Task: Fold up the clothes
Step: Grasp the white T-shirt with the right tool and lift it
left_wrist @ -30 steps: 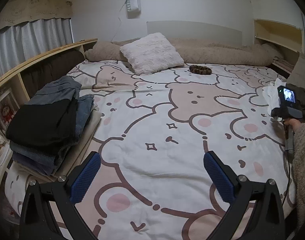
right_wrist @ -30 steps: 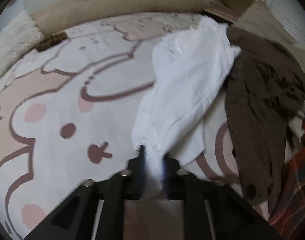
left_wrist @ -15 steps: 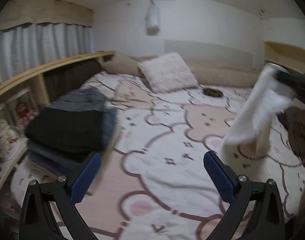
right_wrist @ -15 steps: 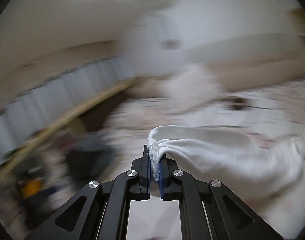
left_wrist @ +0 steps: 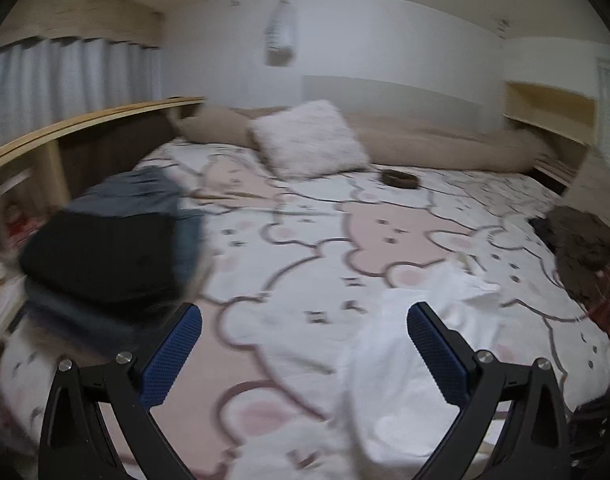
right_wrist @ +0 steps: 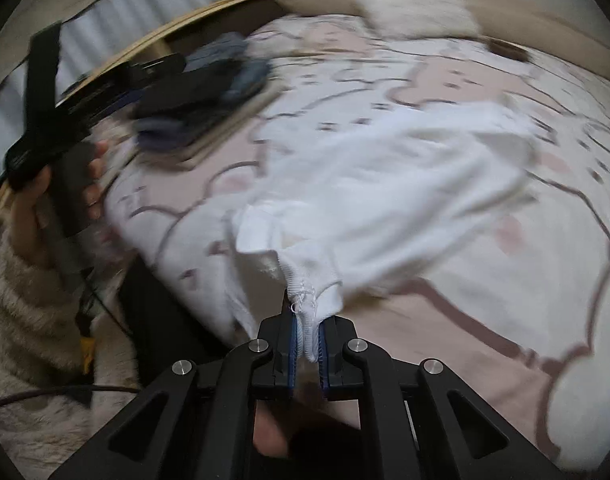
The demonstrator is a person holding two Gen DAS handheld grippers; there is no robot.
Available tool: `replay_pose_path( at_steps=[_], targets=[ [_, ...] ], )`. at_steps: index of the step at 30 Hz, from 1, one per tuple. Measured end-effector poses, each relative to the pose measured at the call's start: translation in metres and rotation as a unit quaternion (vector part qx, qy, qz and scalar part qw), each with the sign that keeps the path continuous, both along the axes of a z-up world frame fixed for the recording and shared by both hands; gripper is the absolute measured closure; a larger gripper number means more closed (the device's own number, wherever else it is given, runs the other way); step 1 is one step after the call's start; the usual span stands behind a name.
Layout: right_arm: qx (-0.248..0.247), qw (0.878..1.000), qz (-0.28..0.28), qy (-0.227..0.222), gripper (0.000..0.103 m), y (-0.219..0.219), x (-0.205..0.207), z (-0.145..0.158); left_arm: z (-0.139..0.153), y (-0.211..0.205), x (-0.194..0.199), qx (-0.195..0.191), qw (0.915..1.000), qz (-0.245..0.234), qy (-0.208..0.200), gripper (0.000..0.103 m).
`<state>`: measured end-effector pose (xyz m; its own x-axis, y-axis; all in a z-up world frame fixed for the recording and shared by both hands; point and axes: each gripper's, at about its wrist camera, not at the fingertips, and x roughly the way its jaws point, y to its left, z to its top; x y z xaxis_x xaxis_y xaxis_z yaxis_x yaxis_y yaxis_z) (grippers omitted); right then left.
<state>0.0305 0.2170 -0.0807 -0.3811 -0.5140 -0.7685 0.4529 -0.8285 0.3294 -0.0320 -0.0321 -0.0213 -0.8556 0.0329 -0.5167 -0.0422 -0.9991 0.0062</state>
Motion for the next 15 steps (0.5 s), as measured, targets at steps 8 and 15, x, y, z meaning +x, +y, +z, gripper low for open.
replay_pose_path(
  at_steps=[8, 15],
  targets=[
    [-0.051, 0.992, -0.082, 0.083, 0.011, 0.061, -0.042, 0.055, -0.052, 0.069, -0.058, -0.023, 0.9949, -0.082, -0.054, 0.0],
    [-0.197, 0.973, -0.119, 0.012, 0.023, 0.11, -0.182, 0.055, -0.123, 0.093, -0.057, 0.001, 0.9672, -0.181, -0.178, 0.002]
  ],
)
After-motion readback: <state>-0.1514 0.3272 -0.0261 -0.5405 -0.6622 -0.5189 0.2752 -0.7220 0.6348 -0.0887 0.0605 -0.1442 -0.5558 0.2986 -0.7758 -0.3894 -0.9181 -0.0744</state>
